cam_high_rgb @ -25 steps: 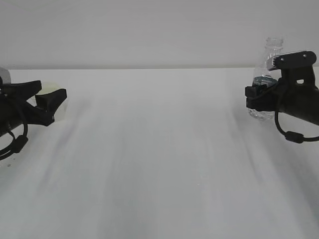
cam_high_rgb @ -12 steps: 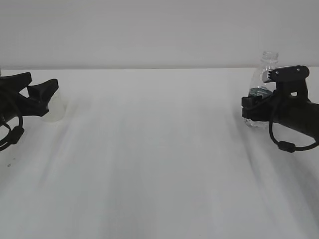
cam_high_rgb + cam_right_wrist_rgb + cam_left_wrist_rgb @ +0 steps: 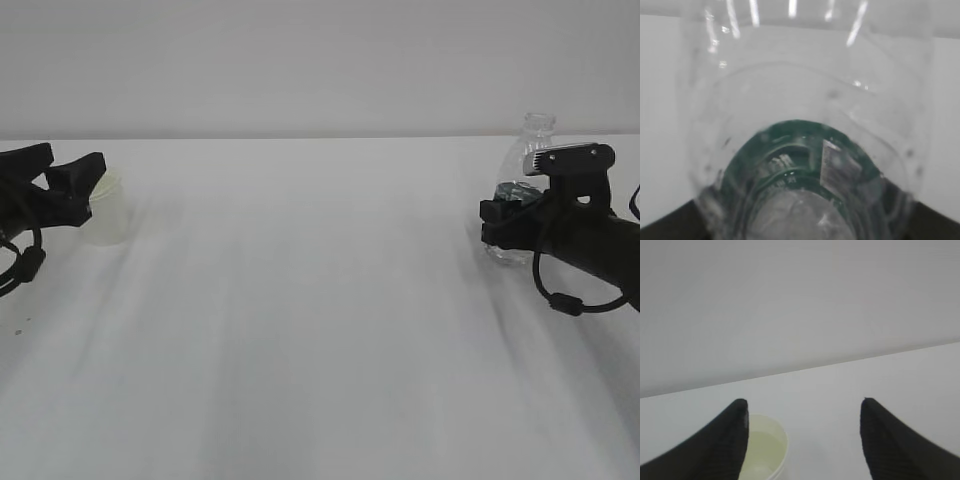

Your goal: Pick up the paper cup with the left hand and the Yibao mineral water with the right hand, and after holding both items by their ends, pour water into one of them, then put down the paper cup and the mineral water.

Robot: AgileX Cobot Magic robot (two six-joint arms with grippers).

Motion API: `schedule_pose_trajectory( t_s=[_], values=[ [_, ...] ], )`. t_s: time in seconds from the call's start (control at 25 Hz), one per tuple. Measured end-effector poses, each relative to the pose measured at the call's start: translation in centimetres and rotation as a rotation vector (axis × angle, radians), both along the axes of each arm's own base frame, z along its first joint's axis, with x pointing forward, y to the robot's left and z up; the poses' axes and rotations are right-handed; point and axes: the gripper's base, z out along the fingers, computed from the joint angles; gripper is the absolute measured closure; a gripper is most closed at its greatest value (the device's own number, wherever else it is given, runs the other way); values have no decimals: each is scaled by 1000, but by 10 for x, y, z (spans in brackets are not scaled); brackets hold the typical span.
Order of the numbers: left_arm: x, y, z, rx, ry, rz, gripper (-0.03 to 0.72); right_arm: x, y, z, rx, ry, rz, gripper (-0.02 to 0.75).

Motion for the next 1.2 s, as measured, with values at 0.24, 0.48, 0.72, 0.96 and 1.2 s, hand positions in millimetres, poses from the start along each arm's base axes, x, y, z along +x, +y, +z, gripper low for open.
schedule_pose_trajectory(
  t_s=[0.24, 0.48, 0.72, 0.96, 1.2],
  values=[
    [1, 2, 1, -11, -1, 25, 186, 1, -2, -1, -24, -8, -18, 303],
    [1, 3, 1, -14, -1, 33, 190, 1, -3, -3, -50, -15, -21, 303],
    [1, 3, 1, -14, -1, 34, 191, 3, -3, -10, -48, -77, -11, 303],
    [1, 3, 1, -14, -1, 34, 195, 4, -2, -17, -36, -128, -7, 303],
    [1, 3, 1, -14, -1, 34, 198, 3, -2, -21, -36, -129, -5, 303]
  ],
)
